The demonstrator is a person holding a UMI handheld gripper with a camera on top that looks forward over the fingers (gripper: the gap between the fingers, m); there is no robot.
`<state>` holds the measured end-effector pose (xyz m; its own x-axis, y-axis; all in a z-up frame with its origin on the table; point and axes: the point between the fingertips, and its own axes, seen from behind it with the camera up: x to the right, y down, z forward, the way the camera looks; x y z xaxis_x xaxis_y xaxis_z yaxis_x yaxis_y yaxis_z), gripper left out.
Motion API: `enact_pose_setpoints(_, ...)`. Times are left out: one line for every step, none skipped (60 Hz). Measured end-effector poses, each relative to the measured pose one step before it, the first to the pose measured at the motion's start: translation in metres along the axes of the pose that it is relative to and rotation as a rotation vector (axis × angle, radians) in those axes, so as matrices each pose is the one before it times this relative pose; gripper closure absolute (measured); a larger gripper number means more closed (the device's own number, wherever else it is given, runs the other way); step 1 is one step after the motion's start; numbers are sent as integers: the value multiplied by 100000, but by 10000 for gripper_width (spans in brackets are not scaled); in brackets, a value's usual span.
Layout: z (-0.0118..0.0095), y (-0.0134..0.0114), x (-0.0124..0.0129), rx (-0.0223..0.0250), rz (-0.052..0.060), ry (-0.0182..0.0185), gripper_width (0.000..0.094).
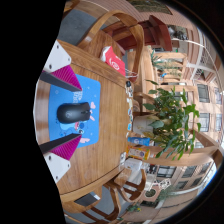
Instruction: Arrange mouse
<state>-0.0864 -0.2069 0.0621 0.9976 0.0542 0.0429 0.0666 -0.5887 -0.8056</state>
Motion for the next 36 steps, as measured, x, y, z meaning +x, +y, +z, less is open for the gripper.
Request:
enact_pose_setpoints(-802,-88,41,244,110,116,74)
enact_pose_setpoints(-654,64,-50,306,331,172,77)
enact_pose_setpoints(-642,66,-65,225,309,-9,78)
enact_pose_setpoints(-687,79,-135,171,181,-88,79)
enact_pose_setpoints(-706,80,-104,147,-44,-54,77)
enact_pose_setpoints(-654,106,-45,112,-187,59,78)
enact_pose_setpoints(-671,111,-19,95,-221,219,79)
enact_pose_setpoints(-666,114,-60,145,-92,178,84)
enact_pose_setpoints(-1085,121,-21,212,-66,215,84)
enact_pose_setpoints(-643,28,-2,305,-54,236,81)
enact_pose_setpoints(-687,67,-51,344,-77,242,83)
enact_pose_setpoints(-620,96,-17,297,-128,163,81)
enact_pose_setpoints(-627,124,-28,292,-148,95,82)
enact_pose_setpoints(-606,76,-95,468,-126,4,82)
enact_pose_setpoints(-558,265,-27,584,-82,18,81)
enact_pose_setpoints(-598,23,-79,333,-50,92,82)
enact_pose_setpoints(-473,83,-109,110,-110,285,82)
enact_pose_setpoints(-493,149,-93,27,-100,178,81)
enact_pose_setpoints(-486,128,-139,92,-120,-53,82)
enact_pose_setpoints(-457,138,-162,139,-172,-239,82)
enact_pose_setpoints(-447,114,-134,161,-182,-155,82)
enact_pose_setpoints(-418,207,-93,468,-283,-110,81)
enact_pose_setpoints(-371,28,-98,361,-349,-121,81)
enact_pose_setpoints(-334,18,-66,349,-306,-3,82)
enact_pose_setpoints(-339,31,-54,144,-208,46,83)
enact_pose_setpoints(-273,107,-106,-16,7,-128,84)
enact_pose_setpoints(-268,69,-83,-33,107,-181,83)
enact_pose_setpoints(-275,67,-99,-71,46,-162,83)
enact_pose_setpoints(-255,83,-74,-60,-62,-117,84)
enact_pose_setpoints(-237,42,-65,52,-167,-73,83)
enact_pose_setpoints(-223,15,-39,303,-119,10,80)
enact_pose_setpoints(-101,31,-34,584,55,208,80)
enact_pose_setpoints(-214,-71,-36,537,97,142,81)
enact_pose_setpoints(-211,-53,-37,429,-92,49,80)
enact_pose_setpoints(-189,-33,-43,314,-258,-18,81)
enact_pose_setpoints(-142,-50,-40,185,-246,-44,81)
